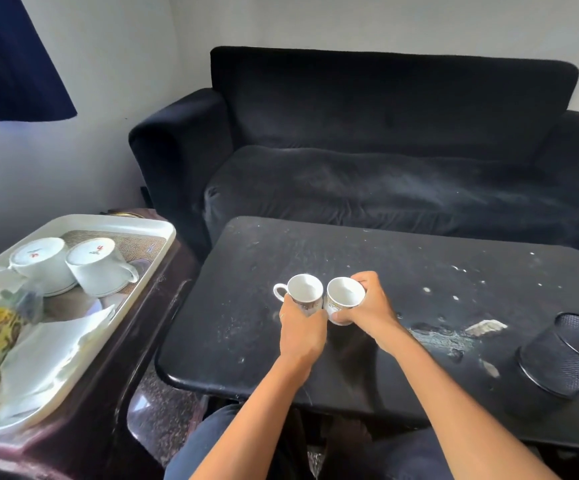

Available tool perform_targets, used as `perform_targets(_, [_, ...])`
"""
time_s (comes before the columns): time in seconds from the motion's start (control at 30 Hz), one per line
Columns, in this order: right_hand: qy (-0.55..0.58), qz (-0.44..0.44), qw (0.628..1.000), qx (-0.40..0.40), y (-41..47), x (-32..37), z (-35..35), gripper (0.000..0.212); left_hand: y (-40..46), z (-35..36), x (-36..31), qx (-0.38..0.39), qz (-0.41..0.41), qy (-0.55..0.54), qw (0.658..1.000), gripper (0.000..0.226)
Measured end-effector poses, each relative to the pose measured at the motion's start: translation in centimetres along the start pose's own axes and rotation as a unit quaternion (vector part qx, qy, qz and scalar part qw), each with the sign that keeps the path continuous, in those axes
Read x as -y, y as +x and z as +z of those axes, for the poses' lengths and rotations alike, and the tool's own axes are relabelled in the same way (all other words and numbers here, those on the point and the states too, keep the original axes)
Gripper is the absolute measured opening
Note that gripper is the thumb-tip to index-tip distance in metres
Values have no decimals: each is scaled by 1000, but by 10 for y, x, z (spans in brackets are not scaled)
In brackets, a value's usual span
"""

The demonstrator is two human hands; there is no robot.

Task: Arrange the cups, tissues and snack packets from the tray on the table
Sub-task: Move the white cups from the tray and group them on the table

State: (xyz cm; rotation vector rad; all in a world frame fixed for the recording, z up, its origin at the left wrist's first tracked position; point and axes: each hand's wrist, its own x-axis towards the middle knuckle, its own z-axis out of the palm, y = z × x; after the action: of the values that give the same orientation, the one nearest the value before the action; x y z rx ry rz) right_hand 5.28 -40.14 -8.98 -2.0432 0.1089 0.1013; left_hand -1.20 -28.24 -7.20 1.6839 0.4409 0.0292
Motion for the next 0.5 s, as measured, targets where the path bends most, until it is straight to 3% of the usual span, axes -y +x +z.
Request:
perform_targets(0.17, [-82,14,996,10,2,-2,1,65,0,-1,0,4,-7,-13,1000,23])
perform_targets(0.27, [-163,5,987,14,-1,2,1,83,0,0,-1,-19,-12,-10,1000,23])
perform_targets(0.37, [-214,-29,976,-14,-2,11,3,92,-2,-3,-1,-45,-45,-1,998,41])
perform_targets(0.5, [-201,-97,972,-70,-5,24,11,72,-6,-10,1,-57,-3,78,995,66])
